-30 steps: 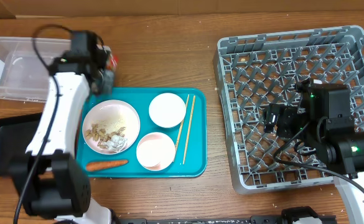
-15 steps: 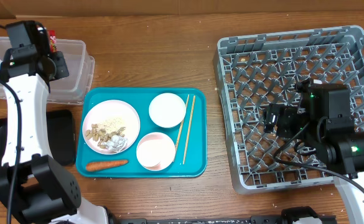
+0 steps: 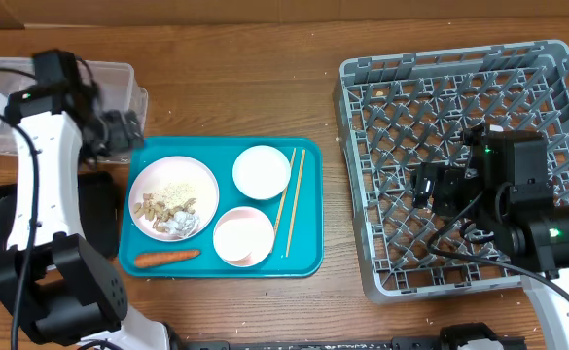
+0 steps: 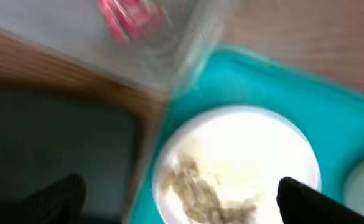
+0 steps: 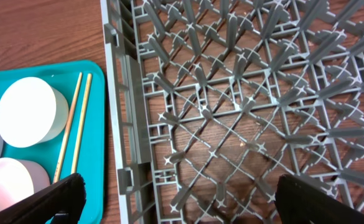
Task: Sort waste into correct bins and load items into the dishwasher
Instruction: 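Lift the red wrapper with the left gripper and drop it into the clear bin, then grasp the crumpled white tissue on the plate with the left gripper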
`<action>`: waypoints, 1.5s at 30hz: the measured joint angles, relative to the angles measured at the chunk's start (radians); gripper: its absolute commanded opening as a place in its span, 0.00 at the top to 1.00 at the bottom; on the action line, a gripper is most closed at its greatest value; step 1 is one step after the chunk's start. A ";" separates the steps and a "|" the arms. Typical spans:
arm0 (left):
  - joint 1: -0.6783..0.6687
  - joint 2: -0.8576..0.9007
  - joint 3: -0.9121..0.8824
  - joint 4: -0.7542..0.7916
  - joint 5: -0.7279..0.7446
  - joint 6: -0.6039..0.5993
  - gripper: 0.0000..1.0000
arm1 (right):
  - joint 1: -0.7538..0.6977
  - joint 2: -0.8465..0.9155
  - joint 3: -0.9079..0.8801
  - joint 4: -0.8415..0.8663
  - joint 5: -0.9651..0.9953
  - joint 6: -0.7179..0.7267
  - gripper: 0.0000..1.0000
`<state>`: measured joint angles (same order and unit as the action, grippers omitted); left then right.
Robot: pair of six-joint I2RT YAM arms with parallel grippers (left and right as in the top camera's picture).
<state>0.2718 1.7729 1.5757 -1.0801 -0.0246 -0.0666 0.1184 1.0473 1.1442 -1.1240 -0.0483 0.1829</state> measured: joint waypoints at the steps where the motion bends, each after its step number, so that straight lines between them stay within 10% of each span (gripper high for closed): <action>1: -0.026 0.000 0.000 -0.082 0.034 -0.015 0.00 | 0.000 0.000 0.000 -0.003 0.000 0.000 0.00; 16: -0.162 -0.131 -0.053 -0.372 0.086 -0.076 0.00 | 0.000 0.000 0.000 -0.045 0.000 0.000 0.00; 26: -0.253 -0.456 -0.337 -0.174 0.101 -0.191 0.00 | 0.000 0.000 0.000 -0.037 0.000 0.000 0.00; 42: -0.257 -0.232 -0.584 0.136 0.080 -0.302 0.00 | 0.000 0.000 0.000 -0.040 0.000 0.000 0.00; 45: -0.257 -0.178 -0.584 0.138 0.080 -0.304 0.14 | 0.000 0.000 0.000 -0.041 0.000 0.000 0.00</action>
<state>0.0143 1.5948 0.9913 -0.9417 0.0551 -0.3710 0.1184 1.0473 1.1446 -1.1648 -0.0483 0.1833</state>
